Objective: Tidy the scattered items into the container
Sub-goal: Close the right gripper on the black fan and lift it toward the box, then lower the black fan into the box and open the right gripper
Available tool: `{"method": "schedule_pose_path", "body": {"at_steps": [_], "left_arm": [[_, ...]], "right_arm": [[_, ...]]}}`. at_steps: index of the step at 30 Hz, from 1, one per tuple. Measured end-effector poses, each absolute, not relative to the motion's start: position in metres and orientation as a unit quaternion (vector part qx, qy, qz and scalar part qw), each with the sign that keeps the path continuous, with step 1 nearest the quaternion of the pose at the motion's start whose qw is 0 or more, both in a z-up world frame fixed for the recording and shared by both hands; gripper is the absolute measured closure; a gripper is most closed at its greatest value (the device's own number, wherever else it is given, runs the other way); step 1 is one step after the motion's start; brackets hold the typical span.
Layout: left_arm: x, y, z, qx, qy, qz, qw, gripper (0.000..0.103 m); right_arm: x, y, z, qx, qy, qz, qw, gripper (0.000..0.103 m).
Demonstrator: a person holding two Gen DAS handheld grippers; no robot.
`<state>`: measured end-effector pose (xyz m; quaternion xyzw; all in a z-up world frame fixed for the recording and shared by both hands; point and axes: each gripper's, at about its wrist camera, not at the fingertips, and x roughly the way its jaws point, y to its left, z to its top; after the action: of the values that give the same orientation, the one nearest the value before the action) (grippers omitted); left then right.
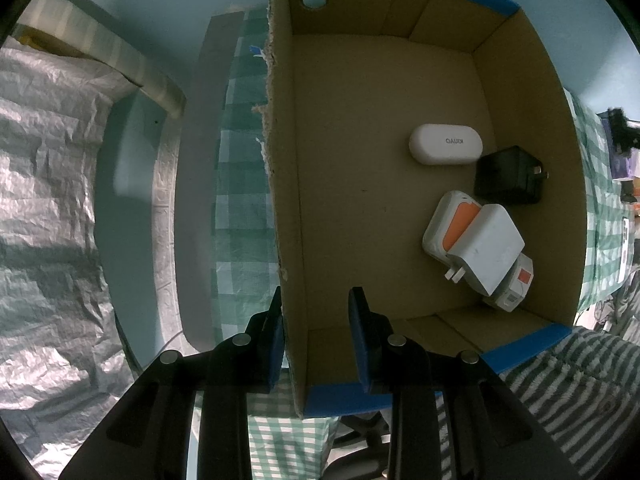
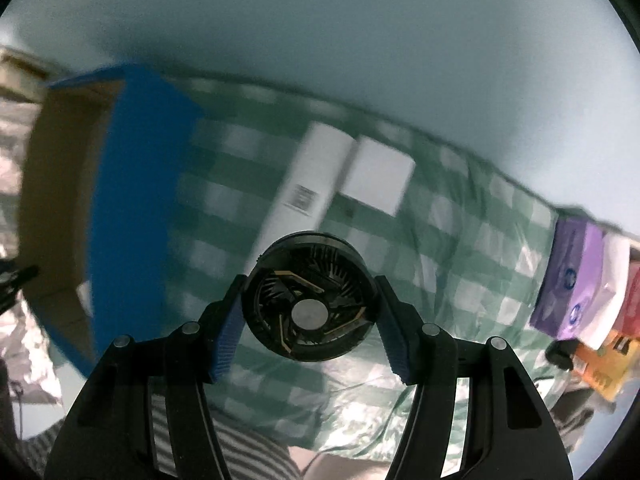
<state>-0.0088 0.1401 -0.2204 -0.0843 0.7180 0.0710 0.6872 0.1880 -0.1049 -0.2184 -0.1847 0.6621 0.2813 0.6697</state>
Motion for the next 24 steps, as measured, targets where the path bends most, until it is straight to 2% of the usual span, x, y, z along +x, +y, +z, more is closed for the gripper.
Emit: {"method": "schedule_pose_path", "body": {"at_steps": [6, 12, 24], "left_arm": [[-0.008, 0.141, -0.22, -0.085, 0.718, 0.07, 0.687, 0.075], [-0.007, 0.141, -0.221, -0.084, 0.717, 0.07, 0.688, 0.075], [-0.006, 0.141, -0.218, -0.084, 0.715, 0.073, 0.69, 0.075]], "right_arm": [[0.166, -0.063, -0.175, -0.201, 0.629, 0.338, 0.67, 0.041], [0.133, -0.016, -0.16, -0.228, 0.606, 0.396, 0.651, 0.041], [0.079, 0.059, -0.201, -0.301, 0.595, 0.45, 0.594, 0.041]]}}
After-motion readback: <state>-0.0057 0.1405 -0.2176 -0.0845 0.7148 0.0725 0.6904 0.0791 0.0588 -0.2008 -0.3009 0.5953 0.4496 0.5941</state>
